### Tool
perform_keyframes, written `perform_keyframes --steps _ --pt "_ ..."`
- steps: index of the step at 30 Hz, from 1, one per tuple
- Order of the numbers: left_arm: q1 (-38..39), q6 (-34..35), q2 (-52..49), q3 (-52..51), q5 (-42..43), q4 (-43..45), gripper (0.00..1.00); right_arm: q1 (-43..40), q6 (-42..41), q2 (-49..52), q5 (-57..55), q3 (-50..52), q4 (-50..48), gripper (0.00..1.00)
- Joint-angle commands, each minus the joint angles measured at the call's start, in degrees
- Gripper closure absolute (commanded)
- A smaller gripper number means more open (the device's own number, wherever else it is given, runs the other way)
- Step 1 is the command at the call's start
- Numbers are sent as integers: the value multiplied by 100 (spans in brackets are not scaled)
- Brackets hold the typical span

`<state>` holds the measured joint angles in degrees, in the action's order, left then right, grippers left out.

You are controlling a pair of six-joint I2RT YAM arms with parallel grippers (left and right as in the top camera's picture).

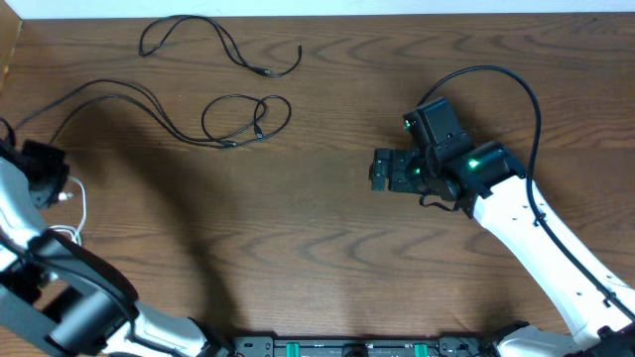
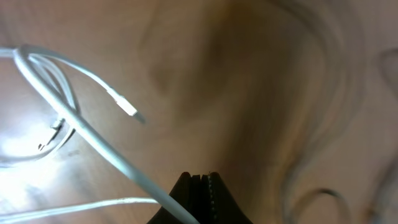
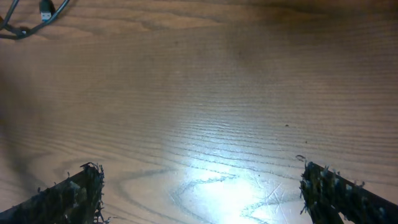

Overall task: Untangle cables
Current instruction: 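Raise the left gripper back to center above the table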

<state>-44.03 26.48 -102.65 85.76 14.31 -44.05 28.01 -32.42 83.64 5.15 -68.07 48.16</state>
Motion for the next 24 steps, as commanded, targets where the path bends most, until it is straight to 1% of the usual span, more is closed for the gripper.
perform_keyframes --steps 1,2,5,7,10,11,12,13,21,24 --pt "74 -20 284 20 1032 286 93 -15 33 7 -7 33 -2 1" --pt "85 208 348 20 1073 326 92 -15 33 7 -7 33 7 1" --pt "83 339 343 17 942 254 93 -17 33 7 -4 33 33 1" --pt "83 339 343 17 535 94 92 -15 33 7 -7 33 70 1" --pt "83 337 341 4 -323 -199 92 -15 33 7 -7 33 116 1" --pt "74 330 341 -2 -470 -249 92 -15 33 7 -7 33 114 1" --pt "39 122 323 -20 -472 -299 93 -15 33 7 -7 33 107 1" --pt "20 94 295 -20 -472 -326 93 -17 33 7 -7 33 101 1" --pt "-214 103 -264 -22 -424 -634 92 59 33 7 -4 33 181 1" --pt "-413 107 -533 -22 -44 -645 92 153 33 7 -7 33 181 1"
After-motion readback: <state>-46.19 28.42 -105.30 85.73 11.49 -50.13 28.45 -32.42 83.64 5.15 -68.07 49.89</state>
